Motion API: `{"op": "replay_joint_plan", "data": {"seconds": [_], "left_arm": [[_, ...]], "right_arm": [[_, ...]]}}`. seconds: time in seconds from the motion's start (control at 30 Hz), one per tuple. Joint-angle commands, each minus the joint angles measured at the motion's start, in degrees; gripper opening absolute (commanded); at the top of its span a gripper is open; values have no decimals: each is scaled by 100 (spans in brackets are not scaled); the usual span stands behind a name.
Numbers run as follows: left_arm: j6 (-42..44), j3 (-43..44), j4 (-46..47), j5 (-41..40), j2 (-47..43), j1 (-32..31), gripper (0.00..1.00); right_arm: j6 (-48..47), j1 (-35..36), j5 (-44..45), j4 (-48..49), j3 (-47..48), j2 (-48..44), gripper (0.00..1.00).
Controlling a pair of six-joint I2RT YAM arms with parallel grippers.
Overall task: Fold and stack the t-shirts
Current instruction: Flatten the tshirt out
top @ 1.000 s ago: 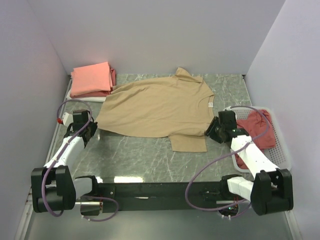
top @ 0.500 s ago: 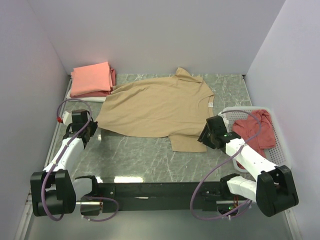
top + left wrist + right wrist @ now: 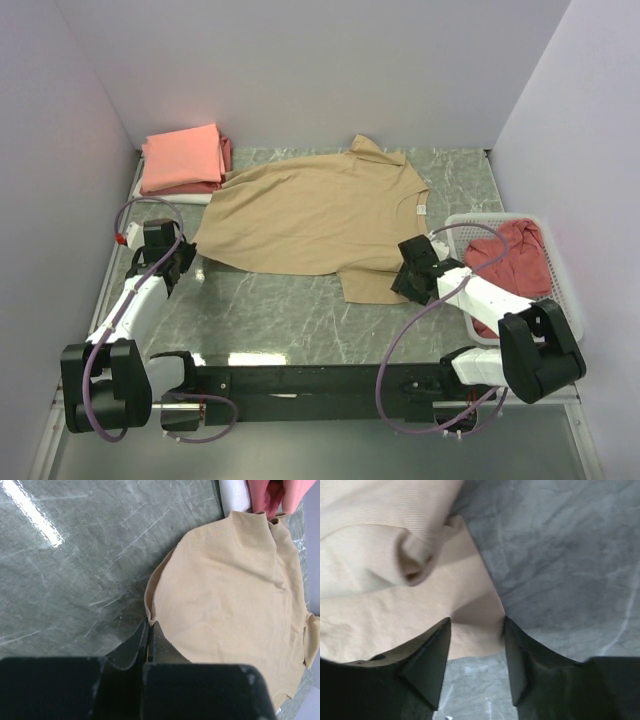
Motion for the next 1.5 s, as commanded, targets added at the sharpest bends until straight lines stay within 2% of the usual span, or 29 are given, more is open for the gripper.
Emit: {"op": "replay_joint_plan", "data": {"seconds": [0.0, 0.07, 0.1, 0.17, 0.2, 0.53, 0.73, 0.93, 1.1, 1.3, 1.47], "left_arm": [[26, 169, 134, 23, -39, -5, 1], [35, 186, 125, 22, -48, -5, 1], [43, 204, 107, 23, -57, -5, 1], [70, 282, 11, 5, -66, -5, 1], [87, 309, -33, -4, -92, -5, 1], [421, 678, -815, -171, -724, 12, 1], [737, 898, -1333, -171, -1462, 21, 1], [913, 1205, -1738, -22, -1919, 21, 1], [966, 1767, -1871, 66, -2184, 21, 1], [1107, 3234, -1677, 391, -1825, 21, 1], [1309, 4798, -1809, 515, -1481, 21, 1]], "right_arm": [[198, 140, 64, 49, 105, 226, 52], [207, 166, 20, 137, 96, 183, 46], [199, 158, 12, 155, 113, 148, 29], [172, 166, 3, 50, 183, -18, 2], [163, 158, -23, -90, 288, -124, 0], [-126, 157, 178, -1803, 1404, -2969, 0], [-144, 157, 47, -2481, 2072, -3885, 0], [-319, 157, 29, -2842, 3100, -4001, 0], [-653, 158, 196, -2895, 4260, -3712, 0], [-1241, 149, 310, -2605, 5701, -2738, 0], [-1585, 158, 451, -2544, 7184, -2384, 0]]}}
